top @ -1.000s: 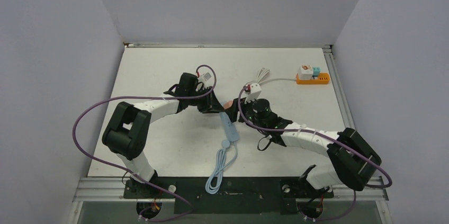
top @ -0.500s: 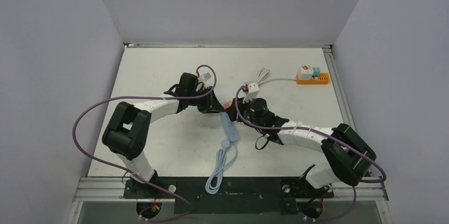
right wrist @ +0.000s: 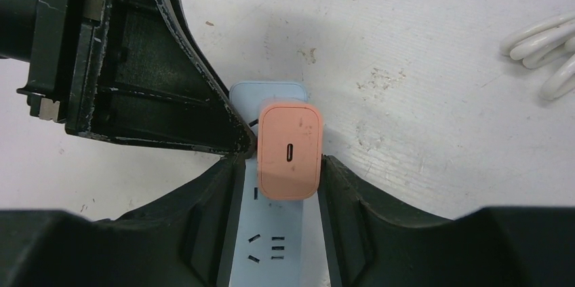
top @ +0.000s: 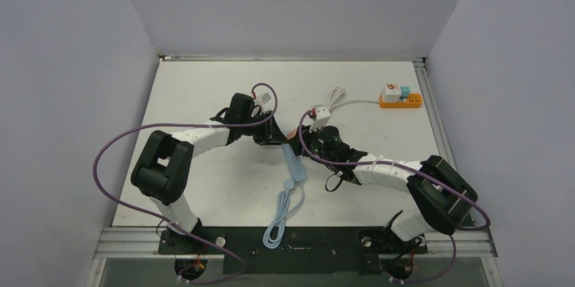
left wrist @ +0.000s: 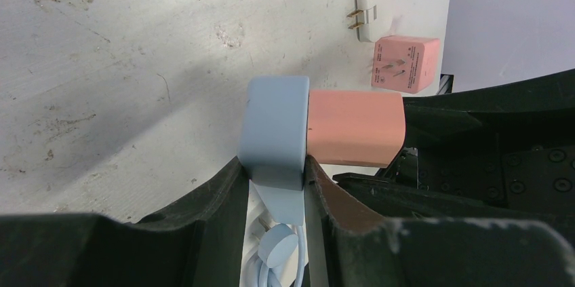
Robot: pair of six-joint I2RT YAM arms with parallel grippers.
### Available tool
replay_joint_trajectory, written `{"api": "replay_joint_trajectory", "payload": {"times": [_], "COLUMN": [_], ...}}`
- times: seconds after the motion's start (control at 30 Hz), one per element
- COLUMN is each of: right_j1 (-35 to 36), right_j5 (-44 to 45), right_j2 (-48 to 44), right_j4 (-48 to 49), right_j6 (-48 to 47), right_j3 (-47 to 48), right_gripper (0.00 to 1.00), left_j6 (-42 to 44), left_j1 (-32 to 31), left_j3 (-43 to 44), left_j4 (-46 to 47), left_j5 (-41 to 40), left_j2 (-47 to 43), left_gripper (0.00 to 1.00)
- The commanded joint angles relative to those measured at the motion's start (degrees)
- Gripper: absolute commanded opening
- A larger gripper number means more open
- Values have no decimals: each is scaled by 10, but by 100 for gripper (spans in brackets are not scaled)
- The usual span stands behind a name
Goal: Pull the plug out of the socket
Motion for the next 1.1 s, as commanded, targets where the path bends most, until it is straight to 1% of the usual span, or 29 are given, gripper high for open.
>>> {"api": "replay_joint_trajectory", "payload": {"times": [0.0,0.13,0.27,0.43,0.5,0.63,0.73,0.9,1.07], "right_j1": [3,1,0,-2,-7,-20,-28,-70,-96], "right_j5": [21,17,13,13,-8,-25,-42,-105,-127], "right_j2": [3,4,7,12,12,10,9,8,2], "right_j4": [35,39,43,47,52,65,75,119,131], "right_j6": [7,12,15,19,24,34,39,71,81], "right_j3": [24,24,24,22,18,8,2,-24,-38], "right_gripper": [44,45,43,30,26,14,7,5,5], "left_j6": [24,24,24,24,25,32,35,34,34], "left_j1": [-6,-6,-6,-6,-6,-5,-5,-5,-5], "left_j3": [14,15,15,15,17,21,22,23,22], "left_j4": [-5,-6,-6,-5,-6,-14,-14,-10,-1], "left_j5": [-1,0,0,1,3,6,7,20,26], "left_j2": [6,7,7,7,7,6,6,12,11], "left_gripper": [0,0,0,0,0,0,0,0,0]}}
